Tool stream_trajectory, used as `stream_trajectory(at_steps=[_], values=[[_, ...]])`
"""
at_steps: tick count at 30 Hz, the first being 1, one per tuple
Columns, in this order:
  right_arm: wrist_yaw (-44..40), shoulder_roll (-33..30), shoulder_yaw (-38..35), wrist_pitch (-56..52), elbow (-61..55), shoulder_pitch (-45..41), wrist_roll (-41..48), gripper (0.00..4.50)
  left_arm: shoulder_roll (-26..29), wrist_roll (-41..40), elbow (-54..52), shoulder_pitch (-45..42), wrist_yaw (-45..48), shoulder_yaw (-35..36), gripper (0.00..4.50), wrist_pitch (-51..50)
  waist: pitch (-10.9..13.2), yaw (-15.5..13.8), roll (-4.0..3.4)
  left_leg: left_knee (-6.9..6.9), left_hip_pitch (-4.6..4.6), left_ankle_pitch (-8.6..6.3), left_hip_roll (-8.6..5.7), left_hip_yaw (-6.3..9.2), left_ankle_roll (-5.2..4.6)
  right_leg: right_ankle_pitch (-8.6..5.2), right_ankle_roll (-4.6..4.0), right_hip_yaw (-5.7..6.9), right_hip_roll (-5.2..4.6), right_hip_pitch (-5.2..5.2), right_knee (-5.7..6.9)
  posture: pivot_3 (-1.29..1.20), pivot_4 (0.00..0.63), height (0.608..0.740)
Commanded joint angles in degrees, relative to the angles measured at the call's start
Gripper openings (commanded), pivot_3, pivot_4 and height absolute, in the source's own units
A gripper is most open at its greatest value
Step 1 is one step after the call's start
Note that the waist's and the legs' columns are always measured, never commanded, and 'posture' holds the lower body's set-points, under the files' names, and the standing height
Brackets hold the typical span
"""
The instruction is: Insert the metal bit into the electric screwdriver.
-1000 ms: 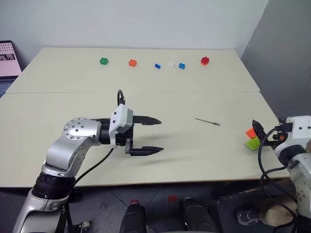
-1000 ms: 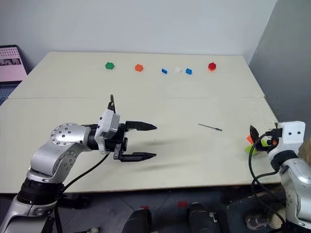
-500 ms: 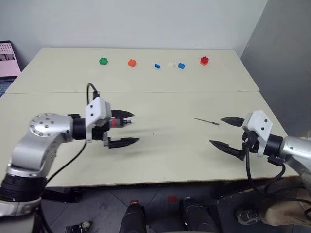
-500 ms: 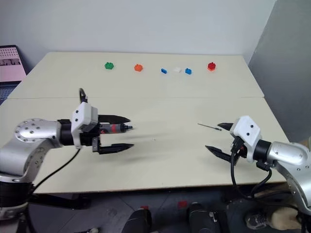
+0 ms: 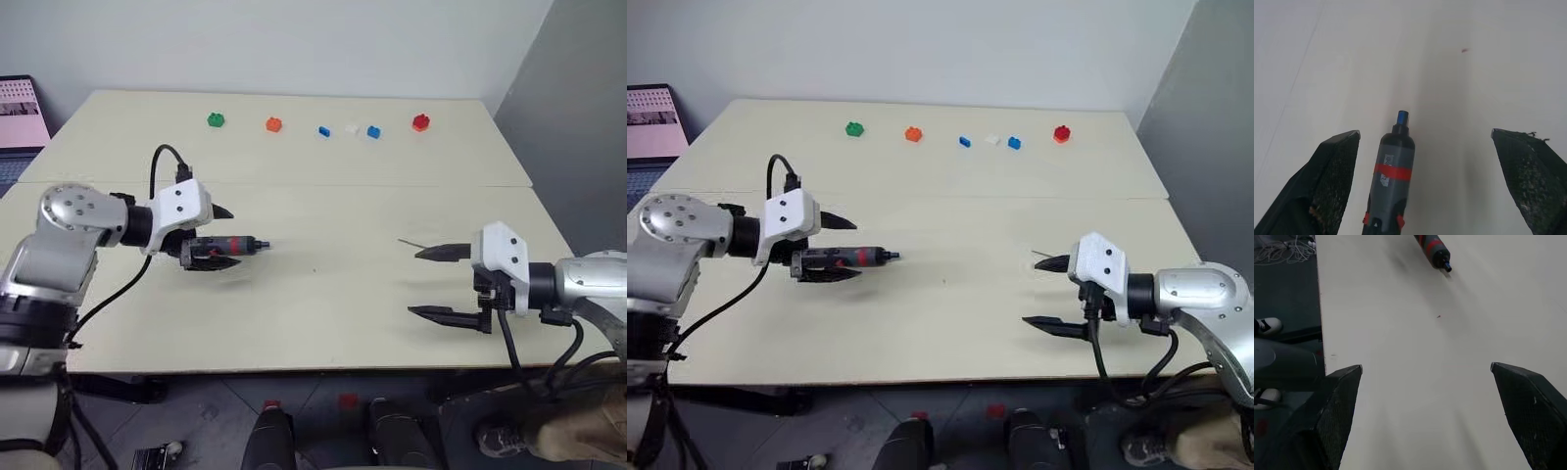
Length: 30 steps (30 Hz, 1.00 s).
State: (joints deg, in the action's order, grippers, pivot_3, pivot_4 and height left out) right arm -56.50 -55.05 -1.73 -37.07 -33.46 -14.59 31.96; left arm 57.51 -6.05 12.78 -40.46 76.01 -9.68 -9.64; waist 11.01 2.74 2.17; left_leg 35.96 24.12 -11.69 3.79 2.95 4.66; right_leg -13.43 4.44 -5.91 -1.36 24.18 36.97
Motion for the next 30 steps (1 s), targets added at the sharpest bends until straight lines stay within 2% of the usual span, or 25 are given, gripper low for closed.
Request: stream_trajectory(at_steps=[1, 9, 13, 21, 30], values=[[0.9, 1.0, 1.2, 0.7, -1.0, -0.6, -1.0, 4.43, -1.1, 5.3, 4.7, -5.7, 1.5, -3.4, 4.50, 2.6, 0.0, 0.0, 0.00, 0.01, 0.00, 0.00, 0.00, 0.00, 0.00, 0.00, 0.00, 0.00, 0.00, 0.00, 0.01, 0.00, 0.150, 0.740], [2.8, 4.1, 3.9, -0.3, -2.8, -1.5, -1.2, 4.43, -5.4, 12.5, 15.4, -15.0, 4.6, -9.1, 4.50, 5.8, 0.0, 0.1, 0.00, 0.01, 0.06, 0.00, 0.00, 0.04, 0.00, 0.00, 0.01, 0.01, 0.03, 0.00, 0.03, 0.00, 0.150, 0.740], [3.8, 6.6, 2.5, -3.1, -2.6, -2.9, 2.8, 4.43, -8.4, 16.9, 21.4, -18.5, 5.5, -12.4, 4.50, 8.4, 0.0, 0.2, 0.00, 0.01, 0.05, 0.00, 0.00, 0.05, -0.01, 0.00, 0.02, 0.00, 0.04, 0.00, 0.06, 0.00, 0.150, 0.740], [2.7, 8.7, -1.3, -1.7, -3.8, -3.5, 8.4, 4.43, -12.1, 19.3, 28.0, -20.8, 6.8, -13.1, 4.50, 12.3, 0.0, 0.1, 0.01, 0.02, 0.08, 0.01, 0.00, 0.10, -0.01, 0.01, 0.03, 0.01, 0.05, -0.02, 0.10, 0.00, 0.150, 0.740], [6.0, 8.8, -2.3, -4.6, -6.7, -3.6, 13.0, 4.43, -14.0, 22.6, 34.0, -22.5, 6.3, -13.7, 4.50, 15.7, 0.0, 0.2, 0.01, 0.05, 0.07, 0.01, 0.00, 0.14, -0.01, 0.02, 0.05, 0.02, 0.06, -0.04, 0.13, 0.00, 0.150, 0.740]])
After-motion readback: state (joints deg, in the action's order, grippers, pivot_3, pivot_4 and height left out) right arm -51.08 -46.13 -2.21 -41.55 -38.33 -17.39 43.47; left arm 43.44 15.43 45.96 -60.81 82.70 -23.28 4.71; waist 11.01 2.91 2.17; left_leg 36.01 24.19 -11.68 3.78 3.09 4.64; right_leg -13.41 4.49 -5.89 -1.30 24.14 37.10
